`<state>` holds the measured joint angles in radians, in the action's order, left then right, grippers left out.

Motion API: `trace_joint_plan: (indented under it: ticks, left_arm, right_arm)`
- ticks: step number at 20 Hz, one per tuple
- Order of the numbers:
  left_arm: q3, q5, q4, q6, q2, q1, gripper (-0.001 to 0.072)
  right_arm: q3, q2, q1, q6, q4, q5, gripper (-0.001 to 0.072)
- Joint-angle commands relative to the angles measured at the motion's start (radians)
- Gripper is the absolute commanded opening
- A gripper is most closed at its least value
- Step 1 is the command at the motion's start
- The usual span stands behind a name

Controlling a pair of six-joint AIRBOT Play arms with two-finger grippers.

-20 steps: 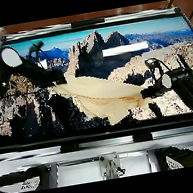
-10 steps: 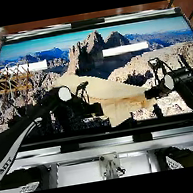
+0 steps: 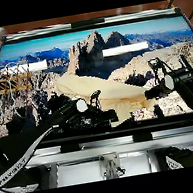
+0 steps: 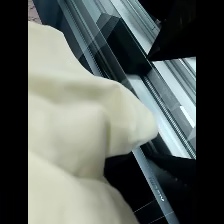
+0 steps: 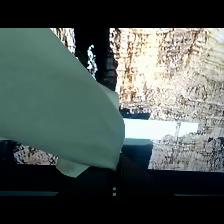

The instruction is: Fold the shirts.

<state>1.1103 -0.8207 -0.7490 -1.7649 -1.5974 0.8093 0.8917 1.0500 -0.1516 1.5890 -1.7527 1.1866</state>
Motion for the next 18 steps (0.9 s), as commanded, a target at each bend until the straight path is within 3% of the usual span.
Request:
trace_joint_plan:
  ticks: [1,7,9,10,11,14,18]
  left_arm:
    - [-0.002,0.018,0.03,0.014,-0.014,0.019,0.072]
    - [0.002,0.059,0.069,0.024,-0.079,0.046,0.0702]
    - [0.006,0.08,0.069,0.025,-0.078,0.039,0.0292]
    - [0.019,0.077,0.069,0.037,-0.077,0.029,0.0142]
    - [0.039,0.071,0.068,0.079,-0.069,0.017,0.0049]
    - [0.142,0.043,-0.021,0.186,0.019,-0.034,0.003]
    - [0.455,-0.131,-0.402,0.186,0.239,-0.174,0.0031]
  right_arm:
    - [0.0,-0.001,0.0,0.0,0.0,0.001,0.0062]
    - [0.0,-0.001,0.0,0.002,0.0,0.004,0.0062]
    - [0.0,-0.001,0.0,0.004,0.001,0.012,0.0062]
    - [0.0,-0.003,0.0,0.004,0.001,0.016,0.0062]
    - [0.0,-0.007,0.0,0.004,0.0,0.018,0.0062]
    - [0.023,-0.056,0.0,-0.018,-0.014,0.023,0.0062]
    - [0.243,-0.156,0.0,-0.186,-0.065,0.019,0.0062]
